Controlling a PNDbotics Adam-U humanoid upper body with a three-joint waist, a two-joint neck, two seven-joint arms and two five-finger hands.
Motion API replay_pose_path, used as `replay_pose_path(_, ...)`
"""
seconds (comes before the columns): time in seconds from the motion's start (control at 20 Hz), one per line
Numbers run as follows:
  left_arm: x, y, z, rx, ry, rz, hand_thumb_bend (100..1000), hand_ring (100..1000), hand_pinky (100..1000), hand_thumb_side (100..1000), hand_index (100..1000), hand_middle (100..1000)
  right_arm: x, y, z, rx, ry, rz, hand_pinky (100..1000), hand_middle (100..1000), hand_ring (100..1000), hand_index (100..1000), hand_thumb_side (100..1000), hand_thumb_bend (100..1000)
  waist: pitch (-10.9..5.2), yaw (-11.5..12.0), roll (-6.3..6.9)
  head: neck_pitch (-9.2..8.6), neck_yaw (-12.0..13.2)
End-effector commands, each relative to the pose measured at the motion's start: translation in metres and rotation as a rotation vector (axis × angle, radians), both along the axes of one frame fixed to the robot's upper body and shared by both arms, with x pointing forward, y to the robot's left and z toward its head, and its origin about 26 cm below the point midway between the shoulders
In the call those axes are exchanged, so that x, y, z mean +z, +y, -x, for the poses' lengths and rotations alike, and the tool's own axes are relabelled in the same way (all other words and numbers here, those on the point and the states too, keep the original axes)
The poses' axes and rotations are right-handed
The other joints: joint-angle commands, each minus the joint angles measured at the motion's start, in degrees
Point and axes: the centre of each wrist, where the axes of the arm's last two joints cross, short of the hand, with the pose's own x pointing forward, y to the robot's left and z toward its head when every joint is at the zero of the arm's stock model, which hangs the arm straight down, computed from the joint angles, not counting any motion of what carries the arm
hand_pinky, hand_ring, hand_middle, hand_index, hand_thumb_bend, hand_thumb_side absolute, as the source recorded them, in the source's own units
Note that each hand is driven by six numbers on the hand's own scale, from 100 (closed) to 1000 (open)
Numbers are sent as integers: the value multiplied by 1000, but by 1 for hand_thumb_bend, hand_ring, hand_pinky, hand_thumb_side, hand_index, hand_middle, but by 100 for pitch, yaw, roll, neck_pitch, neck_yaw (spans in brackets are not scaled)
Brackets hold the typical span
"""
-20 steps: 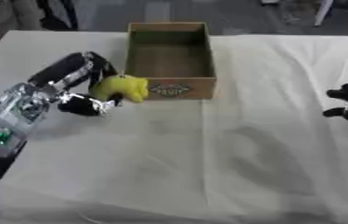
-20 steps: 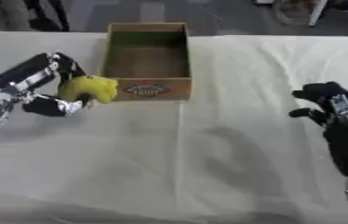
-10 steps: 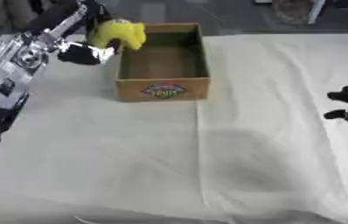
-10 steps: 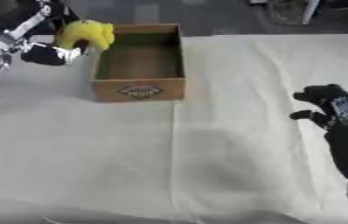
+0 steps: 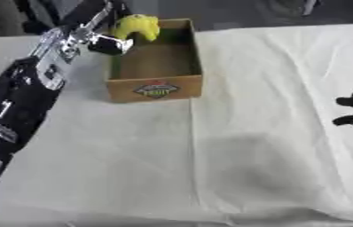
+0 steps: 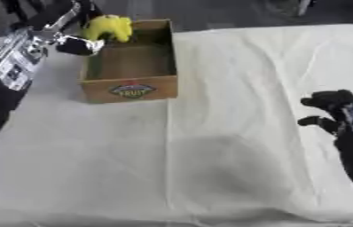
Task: Pick up objects on the table and place them in the box.
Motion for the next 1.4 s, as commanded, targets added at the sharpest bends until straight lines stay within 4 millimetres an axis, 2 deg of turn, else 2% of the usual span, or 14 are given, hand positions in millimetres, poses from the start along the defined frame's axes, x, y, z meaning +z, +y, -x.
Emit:
replay_pose_path(0.05, 1, 9, -7, 51, -17, -26, 265, 510, 657, 178, 618, 470, 8, 1, 0, 13, -30, 19, 587, 604, 789, 694, 723, 100, -55, -54, -10, -1, 67)
replay_pose_path(0.1, -2, 10, -8, 60, -13, -40, 270, 514, 658, 179, 623, 474, 8, 1, 0, 14, -29, 20, 587, 604, 789, 694, 723, 100, -47, -82, -11, -2, 81)
replay_pose_path(0.2, -6, 11, -8, 69, -5, -77, 343, 560, 681, 192, 670, 525, 8, 1, 0, 15, -29, 21, 586, 604, 789, 694, 722, 100, -35, -130, -14, -6, 95)
replay_pose_path(0.35, -11, 12, -9, 77, 9, -136, 495, 658, 728, 213, 775, 632, 8, 2, 0, 15, -31, 21, 586, 604, 789, 694, 722, 100, -25, -182, -18, -7, 104)
replay_pose_path(0.45, -11, 11, -9, 79, 6, -168, 735, 738, 777, 187, 838, 728, 7, 2, 0, 15, -30, 21, 586, 604, 790, 694, 720, 100, -28, -200, -28, -2, 104)
replay_pose_path(0.5, -9, 11, -8, 80, -3, -178, 813, 755, 790, 239, 852, 748, 7, 2, 0, 15, -30, 20, 586, 603, 789, 694, 719, 100, -32, -205, -33, -3, 108)
replay_pose_path(0.55, -8, 11, -8, 81, -16, -182, 855, 779, 809, 339, 861, 770, 7, 2, 0, 14, -30, 20, 586, 603, 789, 694, 718, 100, -36, -204, -38, -4, 109)
replay_pose_path(0.65, -5, 10, -8, 86, -49, -167, 879, 807, 836, 435, 872, 795, 8, 1, 0, 13, -31, 19, 586, 603, 789, 694, 715, 100, -41, -183, -50, -6, 104)
replay_pose_path(0.75, -3, 9, -7, 94, -81, -135, 895, 824, 849, 470, 876, 808, 8, 1, 0, 12, -32, 17, 586, 603, 789, 694, 714, 100, -53, -137, -62, -2, 94)
replay_pose_path(0.85, 0, 8, -5, 88, -112, -86, 907, 820, 847, 454, 867, 798, 8, 0, 0, 8, -31, 15, 586, 603, 789, 693, 712, 100, -66, -70, -71, -12, 68)
replay_pose_path(1.0, 12, 9, 2, 55, -166, 27, 829, 804, 840, 419, 851, 779, 7, -1, 1, -2, -30, 11, 586, 603, 789, 693, 708, 100, -91, 71, -96, -14, -7)
replay_pose_path(1.15, 28, 11, 15, 29, -200, 162, 583, 777, 827, 321, 821, 739, 6, -4, 1, -15, -28, 7, 586, 603, 789, 693, 708, 100, -112, 216, -119, 14, -85)
replay_pose_path(1.35, 45, 13, 42, -8, -214, 369, 338, 731, 792, 333, 791, 682, 6, -6, 1, -28, -29, 1, 586, 604, 789, 693, 705, 100, -128, 412, -148, 33, -176)
replay_pose_path(1.4, 46, 13, 51, -29, -199, 433, 286, 715, 780, 361, 778, 662, 6, -7, 1, -31, -31, 0, 586, 604, 789, 693, 703, 100, -129, 459, -157, 34, -191)
